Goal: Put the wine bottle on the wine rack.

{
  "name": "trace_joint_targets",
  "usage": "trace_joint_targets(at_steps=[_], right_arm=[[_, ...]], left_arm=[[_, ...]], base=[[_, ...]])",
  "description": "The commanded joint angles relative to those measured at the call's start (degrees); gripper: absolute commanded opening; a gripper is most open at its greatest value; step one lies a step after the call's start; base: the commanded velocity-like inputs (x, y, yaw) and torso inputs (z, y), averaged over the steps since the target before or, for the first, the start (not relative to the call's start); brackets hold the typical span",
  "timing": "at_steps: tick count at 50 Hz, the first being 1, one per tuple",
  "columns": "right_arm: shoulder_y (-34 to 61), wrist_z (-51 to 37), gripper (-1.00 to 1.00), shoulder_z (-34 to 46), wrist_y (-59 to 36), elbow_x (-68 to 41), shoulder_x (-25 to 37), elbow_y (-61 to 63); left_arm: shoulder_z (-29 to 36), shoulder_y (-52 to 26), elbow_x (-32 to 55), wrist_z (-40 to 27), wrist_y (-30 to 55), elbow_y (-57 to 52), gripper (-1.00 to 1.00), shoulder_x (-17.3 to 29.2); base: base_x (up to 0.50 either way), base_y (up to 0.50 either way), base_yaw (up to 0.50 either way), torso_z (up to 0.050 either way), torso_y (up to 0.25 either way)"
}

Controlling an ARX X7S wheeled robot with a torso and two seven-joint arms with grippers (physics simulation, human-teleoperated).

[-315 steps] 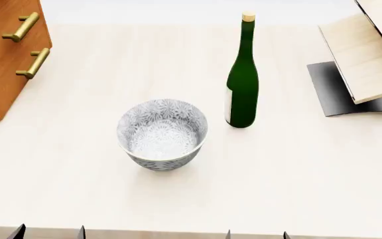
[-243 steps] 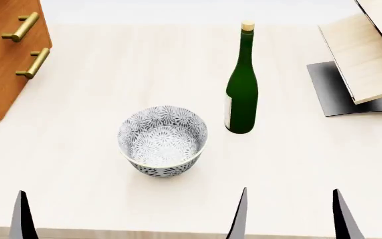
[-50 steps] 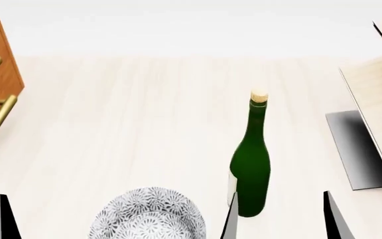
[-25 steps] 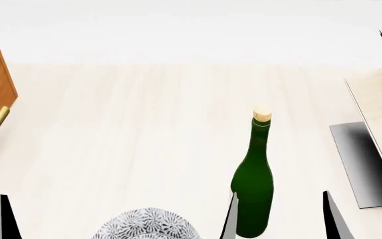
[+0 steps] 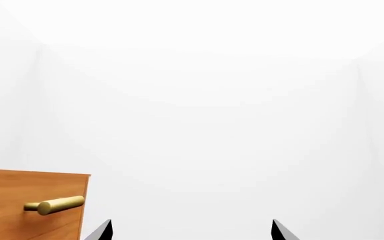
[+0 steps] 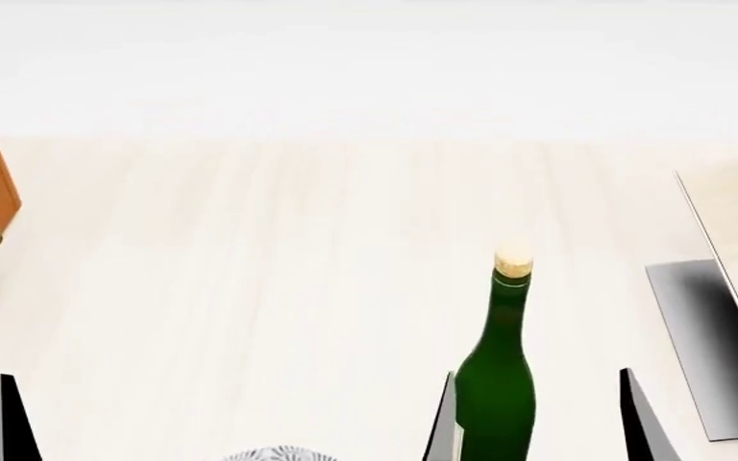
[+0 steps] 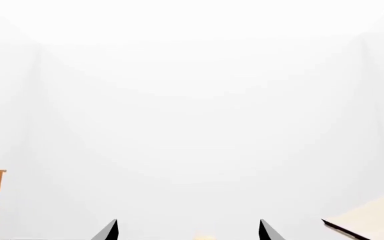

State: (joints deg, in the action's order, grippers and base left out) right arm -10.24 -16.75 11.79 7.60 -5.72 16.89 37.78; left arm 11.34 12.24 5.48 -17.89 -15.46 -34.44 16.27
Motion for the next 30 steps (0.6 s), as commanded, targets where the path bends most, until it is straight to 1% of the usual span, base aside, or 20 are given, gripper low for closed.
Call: trace_joint_targets(at_steps=[1,30], right_arm=[[0.6,-1.3,1.0,0.1,-1.6,2.0,-0.3,-1.0],[0.4,-0.8,1.0,0.9,-1.4,-0.8,0.9,-0.8]], left_arm=[[0.1,-0.1,0.1,-0.3,-0.2,0.4,1.0,0.2],[0.8,-0.3,0.0,-1.1,-0.4,0.7,1.0,0.7]], base=[[0.02,0.0,0.0,0.0,0.015],[0.0,-0.01,0.0,0.0,0.0]])
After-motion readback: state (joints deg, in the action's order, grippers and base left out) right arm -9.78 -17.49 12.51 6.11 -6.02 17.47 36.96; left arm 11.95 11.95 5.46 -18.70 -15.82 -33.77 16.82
